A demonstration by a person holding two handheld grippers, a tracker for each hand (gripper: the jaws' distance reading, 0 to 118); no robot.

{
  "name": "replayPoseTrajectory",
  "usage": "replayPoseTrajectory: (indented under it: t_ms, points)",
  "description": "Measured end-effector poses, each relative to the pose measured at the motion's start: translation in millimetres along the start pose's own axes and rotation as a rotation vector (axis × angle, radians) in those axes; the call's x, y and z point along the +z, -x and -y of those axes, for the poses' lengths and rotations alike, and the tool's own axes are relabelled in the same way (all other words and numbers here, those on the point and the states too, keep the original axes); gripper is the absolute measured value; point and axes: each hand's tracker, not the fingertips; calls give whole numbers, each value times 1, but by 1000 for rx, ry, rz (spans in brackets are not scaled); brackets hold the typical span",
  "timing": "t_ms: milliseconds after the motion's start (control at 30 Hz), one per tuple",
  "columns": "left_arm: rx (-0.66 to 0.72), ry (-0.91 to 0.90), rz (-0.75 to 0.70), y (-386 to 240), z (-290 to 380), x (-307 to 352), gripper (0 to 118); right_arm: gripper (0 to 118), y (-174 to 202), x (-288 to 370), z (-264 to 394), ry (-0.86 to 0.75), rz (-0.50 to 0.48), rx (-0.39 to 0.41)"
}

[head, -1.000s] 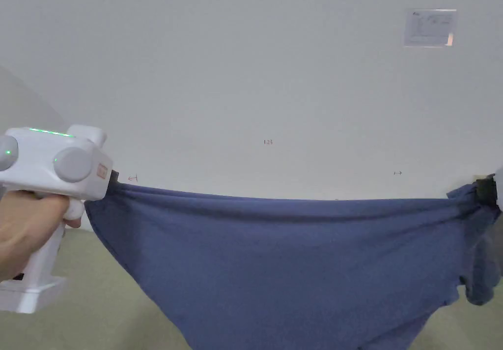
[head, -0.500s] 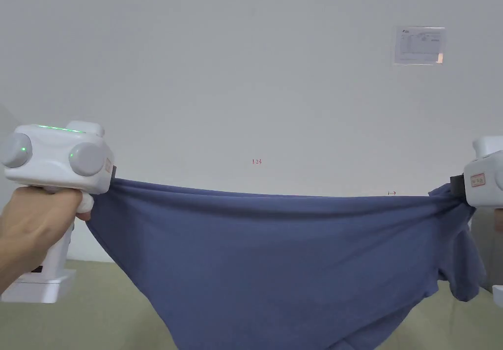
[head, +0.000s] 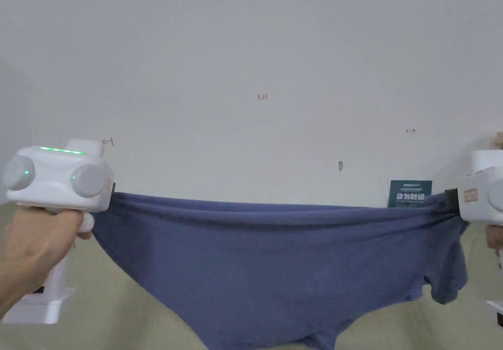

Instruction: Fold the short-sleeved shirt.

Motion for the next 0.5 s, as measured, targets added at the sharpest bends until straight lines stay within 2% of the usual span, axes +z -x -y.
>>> replayPoseTrajectory:
  t_ms: [133, 167, 300, 400, 500]
  points:
    - [-43, 73, 42, -3, 69, -2, 4, 8, 1, 3, 66, 89, -19, 30]
    - [-31, 77, 53, -2, 89, 3, 4, 8, 0, 11, 86, 112, -50, 43]
    - [-79, 178, 115, 6, 176, 34, 4, 8, -12, 39, 164, 193, -65, 85]
    - [-57, 229, 132, 21, 235, 63, 4, 8, -23, 77, 223, 227, -95, 82]
    - [-11, 283, 153, 38, 282, 95, 4, 8, -36, 115, 273, 260, -117, 33]
